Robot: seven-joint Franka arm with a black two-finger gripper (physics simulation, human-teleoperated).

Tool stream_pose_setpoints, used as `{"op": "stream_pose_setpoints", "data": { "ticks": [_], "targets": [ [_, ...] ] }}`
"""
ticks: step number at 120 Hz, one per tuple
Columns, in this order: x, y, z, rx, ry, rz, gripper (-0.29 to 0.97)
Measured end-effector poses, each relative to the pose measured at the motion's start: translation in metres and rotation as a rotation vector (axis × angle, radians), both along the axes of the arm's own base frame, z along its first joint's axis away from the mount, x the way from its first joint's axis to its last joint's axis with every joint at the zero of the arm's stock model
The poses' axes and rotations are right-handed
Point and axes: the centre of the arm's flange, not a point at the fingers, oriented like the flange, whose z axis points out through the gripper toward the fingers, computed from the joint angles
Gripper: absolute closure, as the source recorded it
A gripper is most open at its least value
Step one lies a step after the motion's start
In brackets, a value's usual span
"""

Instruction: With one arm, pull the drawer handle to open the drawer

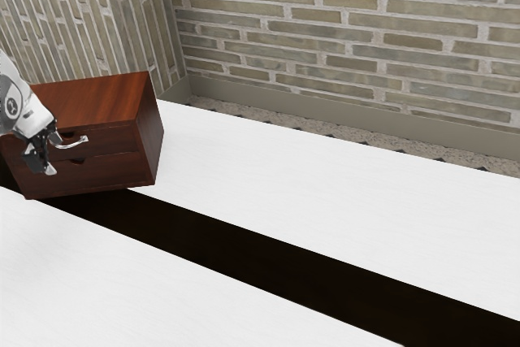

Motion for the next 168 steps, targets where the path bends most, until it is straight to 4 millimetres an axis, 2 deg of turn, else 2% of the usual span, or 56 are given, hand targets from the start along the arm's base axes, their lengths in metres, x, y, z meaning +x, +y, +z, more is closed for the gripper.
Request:
{"op": "stream_pose_setpoints", "data": {
  "ticks": [10, 24, 62, 82, 102, 117, 168],
  "targets": [
    [0.006, 0.002, 0.0, 0.004, -0.008, -0.004, 0.0],
    [0.004, 0.009, -0.001, 0.006, -0.025, 0.016, 0.0],
    [0.011, 0.016, -0.028, 0.011, -0.046, 0.033, -0.01],
    [0.011, 0.016, -0.027, 0.018, -0.058, 0.038, 0.0],
    [0.003, 0.01, -0.032, 0.013, -0.048, 0.038, -0.01],
    [-0.002, -0.003, -0.033, 0.008, -0.042, 0.023, 0.0],
    [-0.043, -0.036, -0.03, -0.006, -0.026, 0.024, 0.0]
  ]
}}
